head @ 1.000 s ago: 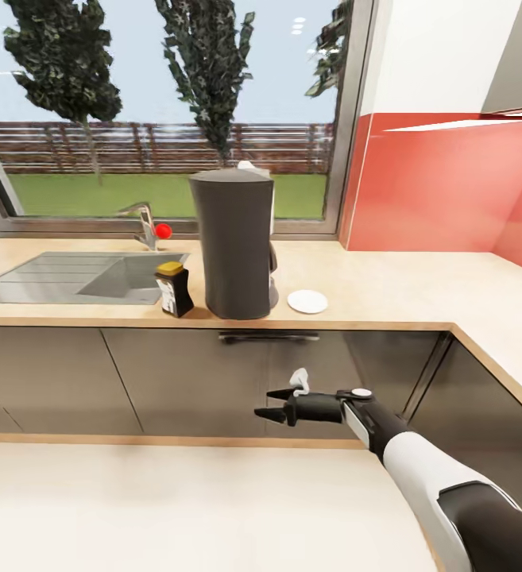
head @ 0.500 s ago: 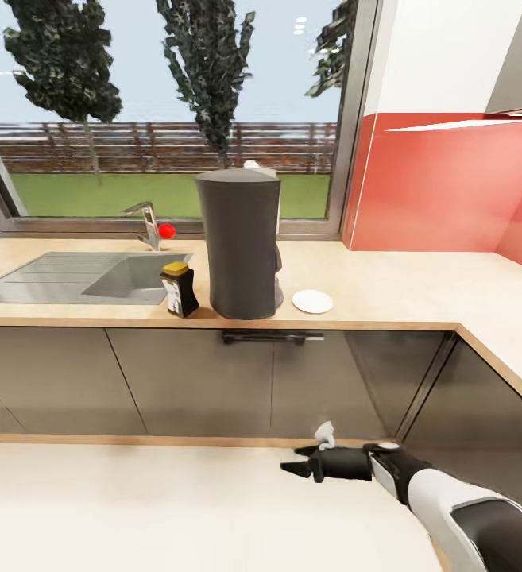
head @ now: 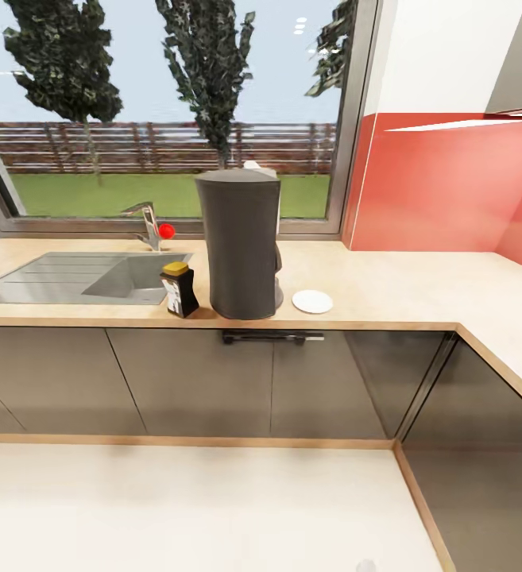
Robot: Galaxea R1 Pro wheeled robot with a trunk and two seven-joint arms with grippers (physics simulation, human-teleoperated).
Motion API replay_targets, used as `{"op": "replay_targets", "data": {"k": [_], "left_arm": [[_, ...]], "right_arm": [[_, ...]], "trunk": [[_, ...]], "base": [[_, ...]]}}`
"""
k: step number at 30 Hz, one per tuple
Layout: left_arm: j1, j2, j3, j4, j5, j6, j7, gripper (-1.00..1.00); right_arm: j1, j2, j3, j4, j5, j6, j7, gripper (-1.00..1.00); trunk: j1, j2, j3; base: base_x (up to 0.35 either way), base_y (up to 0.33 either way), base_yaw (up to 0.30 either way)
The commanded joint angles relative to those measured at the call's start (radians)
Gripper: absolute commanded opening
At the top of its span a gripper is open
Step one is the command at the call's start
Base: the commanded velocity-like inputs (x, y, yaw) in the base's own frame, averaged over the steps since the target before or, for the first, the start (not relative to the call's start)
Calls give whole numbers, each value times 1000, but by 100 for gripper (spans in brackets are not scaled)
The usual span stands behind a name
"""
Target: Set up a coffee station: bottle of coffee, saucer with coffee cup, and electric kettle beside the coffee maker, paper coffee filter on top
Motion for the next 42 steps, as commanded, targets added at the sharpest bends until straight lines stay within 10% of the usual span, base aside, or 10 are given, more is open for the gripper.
{"op": "replay_targets", "data": {"k": [1, 4, 28, 42], "left_arm": [[0, 0, -4, 0, 6, 10, -1, 100], [0, 0, 36, 0, 6, 10, 25, 100], [0, 0, 58, 0, 6, -6, 64, 100], [0, 2, 83, 39, 6, -5, 64, 100]], "right_arm": [[3, 0, 7, 2, 7, -6, -5, 100], [15, 3, 6, 3, 84, -11, -33, 100], [17, 11, 7, -1, 121, -7, -37, 100], [41, -85, 2, 24, 115, -7, -268, 100]], "trunk": [[0, -1, -1], [0, -1, -1], [0, -1, -1], [0, -1, -1]], "base": [[0, 0, 0], [0, 0, 0], [16, 24, 140], [127, 275, 18]]}}
